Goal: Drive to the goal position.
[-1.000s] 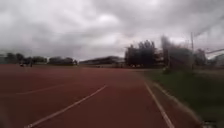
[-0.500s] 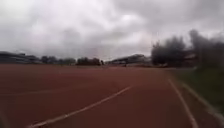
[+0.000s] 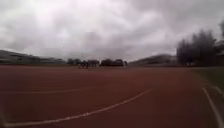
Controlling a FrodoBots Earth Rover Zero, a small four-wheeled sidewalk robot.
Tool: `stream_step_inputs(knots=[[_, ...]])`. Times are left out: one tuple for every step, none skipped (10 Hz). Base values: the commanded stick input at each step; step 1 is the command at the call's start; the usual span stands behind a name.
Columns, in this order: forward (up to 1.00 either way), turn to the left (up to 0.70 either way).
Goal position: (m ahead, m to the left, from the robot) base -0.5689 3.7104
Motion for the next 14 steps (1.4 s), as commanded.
stream_step_inputs(knots=[[0.00, 0.70], [0.00, 0.70], [0.00, 0.70], [0.00, 0.70], [0.00, 0.70], [0.00, 0.70], [0.00, 0.70], [0.00, 0.70], [0.00, 0.70], [0.00, 0.70], [0.00, 0.70], [0.00, 0.70], [0.00, 0.70], [0.00, 0.70]])
